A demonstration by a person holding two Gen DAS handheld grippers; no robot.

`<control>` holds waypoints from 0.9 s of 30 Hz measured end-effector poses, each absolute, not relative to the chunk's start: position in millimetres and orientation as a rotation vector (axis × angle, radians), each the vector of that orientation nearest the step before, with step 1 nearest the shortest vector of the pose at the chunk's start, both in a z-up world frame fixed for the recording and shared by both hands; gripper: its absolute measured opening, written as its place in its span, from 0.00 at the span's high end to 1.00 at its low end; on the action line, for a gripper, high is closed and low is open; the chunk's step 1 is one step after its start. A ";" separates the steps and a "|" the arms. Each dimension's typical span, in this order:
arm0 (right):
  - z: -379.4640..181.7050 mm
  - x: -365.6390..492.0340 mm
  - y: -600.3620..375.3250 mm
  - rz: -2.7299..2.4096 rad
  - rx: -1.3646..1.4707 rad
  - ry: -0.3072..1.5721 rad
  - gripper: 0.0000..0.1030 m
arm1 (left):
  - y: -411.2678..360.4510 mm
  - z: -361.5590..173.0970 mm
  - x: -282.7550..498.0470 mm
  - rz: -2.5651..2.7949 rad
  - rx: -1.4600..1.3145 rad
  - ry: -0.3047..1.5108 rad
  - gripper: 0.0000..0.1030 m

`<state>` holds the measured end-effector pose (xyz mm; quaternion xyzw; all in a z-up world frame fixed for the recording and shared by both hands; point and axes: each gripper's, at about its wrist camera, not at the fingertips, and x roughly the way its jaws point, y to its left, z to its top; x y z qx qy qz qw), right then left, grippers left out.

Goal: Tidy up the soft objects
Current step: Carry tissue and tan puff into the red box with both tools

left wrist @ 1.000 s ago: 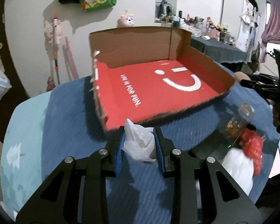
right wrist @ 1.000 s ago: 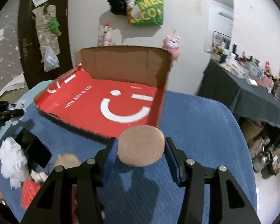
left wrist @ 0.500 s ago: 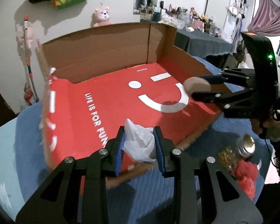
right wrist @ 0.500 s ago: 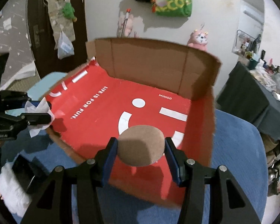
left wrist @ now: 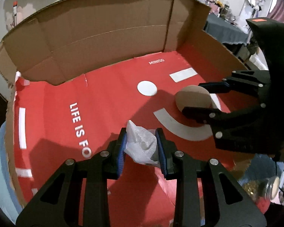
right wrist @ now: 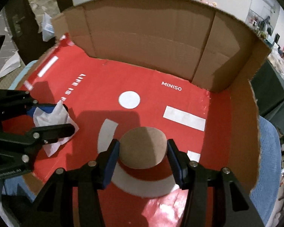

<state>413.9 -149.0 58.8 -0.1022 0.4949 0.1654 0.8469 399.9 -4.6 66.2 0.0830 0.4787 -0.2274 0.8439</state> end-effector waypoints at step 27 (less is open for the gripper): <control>51.8 427.7 -145.2 0.311 -0.215 1.091 0.35 | -7.0 53.0 414.0 -0.448 0.165 1.057 0.71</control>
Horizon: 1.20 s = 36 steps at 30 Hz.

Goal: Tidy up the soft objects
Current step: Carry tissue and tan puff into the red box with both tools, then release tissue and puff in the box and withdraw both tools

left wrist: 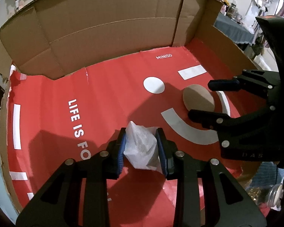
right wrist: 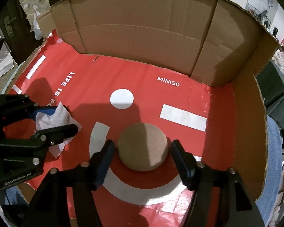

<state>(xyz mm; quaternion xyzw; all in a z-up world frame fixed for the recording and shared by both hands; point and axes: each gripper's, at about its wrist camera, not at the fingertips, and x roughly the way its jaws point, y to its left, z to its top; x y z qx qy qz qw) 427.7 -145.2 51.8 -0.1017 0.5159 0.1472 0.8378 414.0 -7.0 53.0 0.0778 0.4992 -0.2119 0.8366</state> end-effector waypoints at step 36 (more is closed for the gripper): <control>202.3 206.0 -175.4 0.309 -0.121 0.596 0.00 | 39.4 192.5 181.4 -0.279 0.036 0.512 0.10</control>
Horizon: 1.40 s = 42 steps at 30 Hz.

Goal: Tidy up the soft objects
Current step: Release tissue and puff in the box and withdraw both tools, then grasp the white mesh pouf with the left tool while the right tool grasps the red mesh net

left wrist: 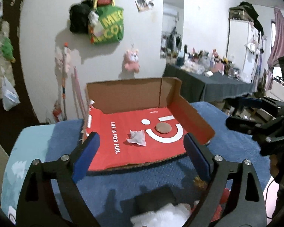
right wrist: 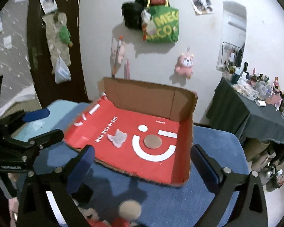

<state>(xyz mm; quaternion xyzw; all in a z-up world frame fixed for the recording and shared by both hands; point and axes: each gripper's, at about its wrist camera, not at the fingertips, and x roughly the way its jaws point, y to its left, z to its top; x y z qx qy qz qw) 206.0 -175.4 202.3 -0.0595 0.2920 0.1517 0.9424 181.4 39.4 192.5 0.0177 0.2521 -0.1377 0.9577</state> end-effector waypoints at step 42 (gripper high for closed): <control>56.9 75.4 -196.5 0.250 -0.051 0.544 0.00 | 30.4 64.1 57.7 -0.171 0.001 0.543 0.05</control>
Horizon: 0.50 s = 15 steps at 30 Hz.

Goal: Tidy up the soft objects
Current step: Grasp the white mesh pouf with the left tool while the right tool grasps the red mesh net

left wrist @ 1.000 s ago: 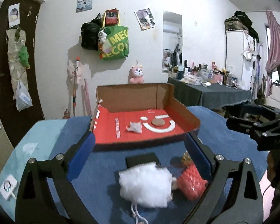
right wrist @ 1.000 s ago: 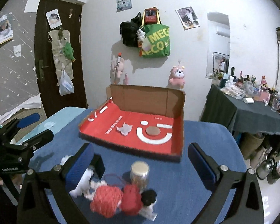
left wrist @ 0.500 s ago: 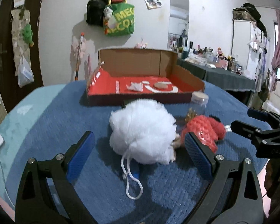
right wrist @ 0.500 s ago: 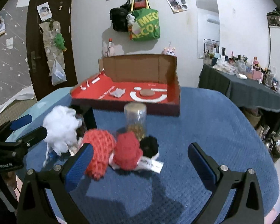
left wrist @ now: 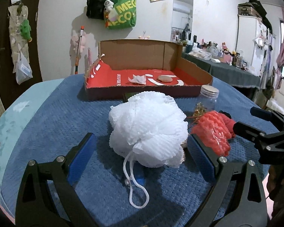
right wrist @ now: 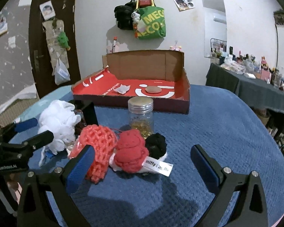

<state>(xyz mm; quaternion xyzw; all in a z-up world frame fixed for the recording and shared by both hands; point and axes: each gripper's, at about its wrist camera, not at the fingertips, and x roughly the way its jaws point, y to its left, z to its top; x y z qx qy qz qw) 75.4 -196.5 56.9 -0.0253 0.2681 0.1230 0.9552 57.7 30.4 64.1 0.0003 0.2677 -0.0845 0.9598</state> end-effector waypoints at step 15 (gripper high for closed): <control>69.0 78.9 -170.7 0.359 -0.103 0.536 0.00 | 30.4 61.6 77.6 -0.220 0.004 0.595 0.06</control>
